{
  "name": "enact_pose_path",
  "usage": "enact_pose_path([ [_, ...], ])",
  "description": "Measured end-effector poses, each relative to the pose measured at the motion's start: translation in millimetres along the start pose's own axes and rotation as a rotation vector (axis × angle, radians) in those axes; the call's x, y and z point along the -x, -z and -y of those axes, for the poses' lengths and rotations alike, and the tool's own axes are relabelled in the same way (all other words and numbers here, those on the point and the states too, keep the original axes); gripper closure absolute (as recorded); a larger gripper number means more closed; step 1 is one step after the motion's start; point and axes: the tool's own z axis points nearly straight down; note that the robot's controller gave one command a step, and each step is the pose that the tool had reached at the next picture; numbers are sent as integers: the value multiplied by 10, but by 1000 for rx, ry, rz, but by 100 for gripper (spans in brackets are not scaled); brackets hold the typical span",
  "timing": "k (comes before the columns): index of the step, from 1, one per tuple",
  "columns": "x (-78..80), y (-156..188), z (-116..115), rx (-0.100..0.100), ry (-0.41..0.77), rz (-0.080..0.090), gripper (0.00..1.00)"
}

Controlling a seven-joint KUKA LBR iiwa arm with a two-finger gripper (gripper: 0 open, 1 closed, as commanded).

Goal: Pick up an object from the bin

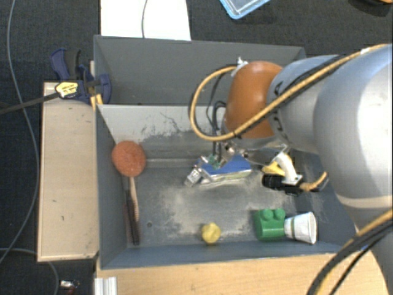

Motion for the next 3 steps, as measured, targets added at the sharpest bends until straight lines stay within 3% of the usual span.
enact_pose_path([
  [1, 96, -9, 34, 4, -46, 3, 100],
  [2, 165, 346, 157, 1, -40, 0, 100],
  [3, 123, 422, 37, 5, -73, 3, 100],
])
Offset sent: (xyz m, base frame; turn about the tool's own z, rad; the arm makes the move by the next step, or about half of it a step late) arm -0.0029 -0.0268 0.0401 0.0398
